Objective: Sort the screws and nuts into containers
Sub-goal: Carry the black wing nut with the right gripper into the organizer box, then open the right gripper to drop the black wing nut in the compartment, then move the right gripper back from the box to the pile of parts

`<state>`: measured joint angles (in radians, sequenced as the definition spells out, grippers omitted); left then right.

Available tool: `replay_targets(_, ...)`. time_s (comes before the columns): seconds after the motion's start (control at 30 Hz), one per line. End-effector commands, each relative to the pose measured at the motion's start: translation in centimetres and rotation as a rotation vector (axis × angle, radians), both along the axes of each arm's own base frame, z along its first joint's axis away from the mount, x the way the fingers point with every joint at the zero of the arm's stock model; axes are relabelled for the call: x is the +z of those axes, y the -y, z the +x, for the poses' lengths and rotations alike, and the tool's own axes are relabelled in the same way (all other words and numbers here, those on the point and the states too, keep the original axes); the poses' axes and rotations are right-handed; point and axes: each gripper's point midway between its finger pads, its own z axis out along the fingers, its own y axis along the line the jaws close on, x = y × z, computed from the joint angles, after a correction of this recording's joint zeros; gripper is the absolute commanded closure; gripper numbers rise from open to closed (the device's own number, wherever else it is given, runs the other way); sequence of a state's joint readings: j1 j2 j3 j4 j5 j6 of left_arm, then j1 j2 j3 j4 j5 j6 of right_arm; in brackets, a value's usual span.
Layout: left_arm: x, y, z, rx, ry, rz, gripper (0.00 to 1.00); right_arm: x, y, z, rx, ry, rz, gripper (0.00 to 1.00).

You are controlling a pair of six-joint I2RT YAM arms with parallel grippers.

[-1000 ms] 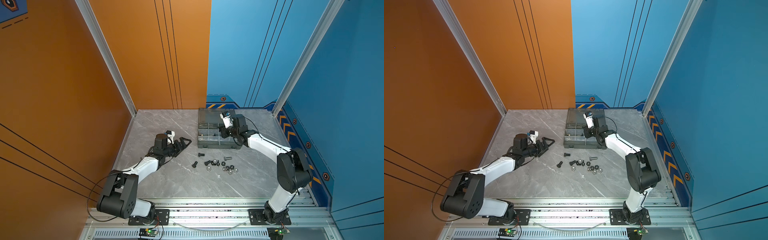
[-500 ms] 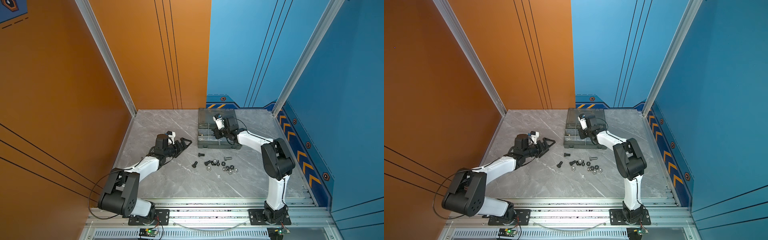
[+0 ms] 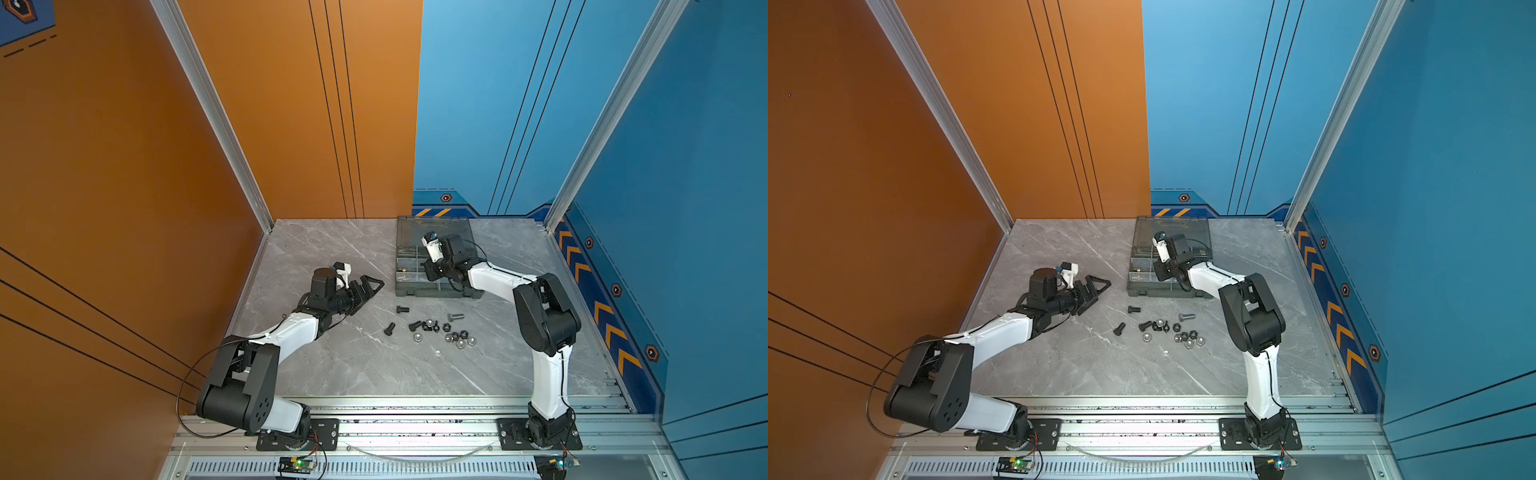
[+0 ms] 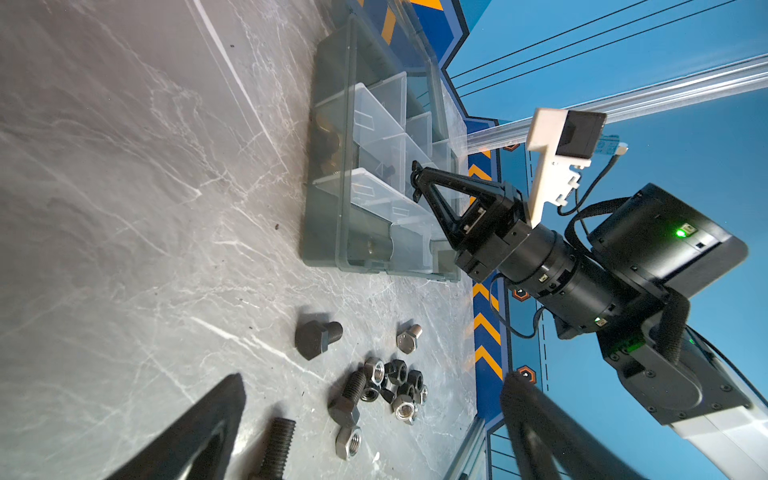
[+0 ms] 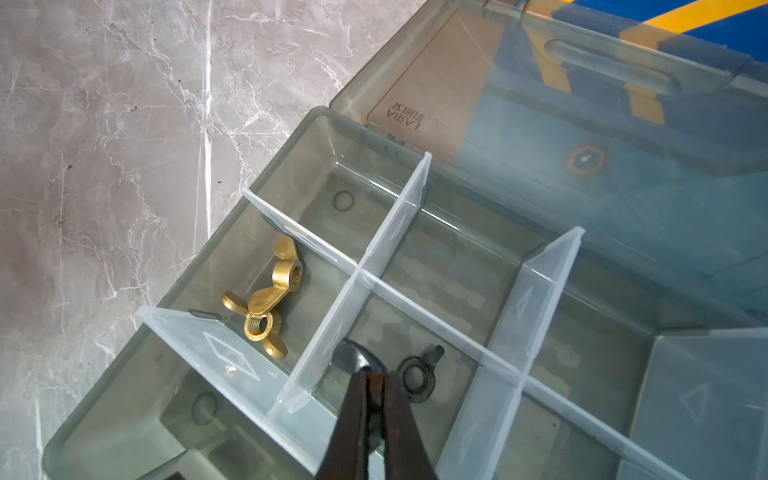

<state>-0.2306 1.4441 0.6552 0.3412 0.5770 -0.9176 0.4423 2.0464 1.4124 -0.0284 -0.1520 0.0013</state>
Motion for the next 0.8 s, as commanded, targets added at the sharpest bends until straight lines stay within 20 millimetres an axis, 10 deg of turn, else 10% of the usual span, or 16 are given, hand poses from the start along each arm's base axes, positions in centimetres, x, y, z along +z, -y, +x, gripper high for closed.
replay_targets(0.0,0.1,0.1,0.2,-0.001,0.010,0.003,0.02,0.1,0.2,0.6,-0.023,-0.015,-0.011,0.92)
replay_targets(0.4,0.4,0.3,0.1,-0.019,0.016,-0.008,0.02,2.6,0.7,-0.5,-0.031,0.004,0.006,0.67)
replay_targets(0.77,1.0,0.5,0.2,-0.015,0.019,-0.017,0.02,3.5,1.6,-6.9,-0.002,-0.045,0.031,0.60)
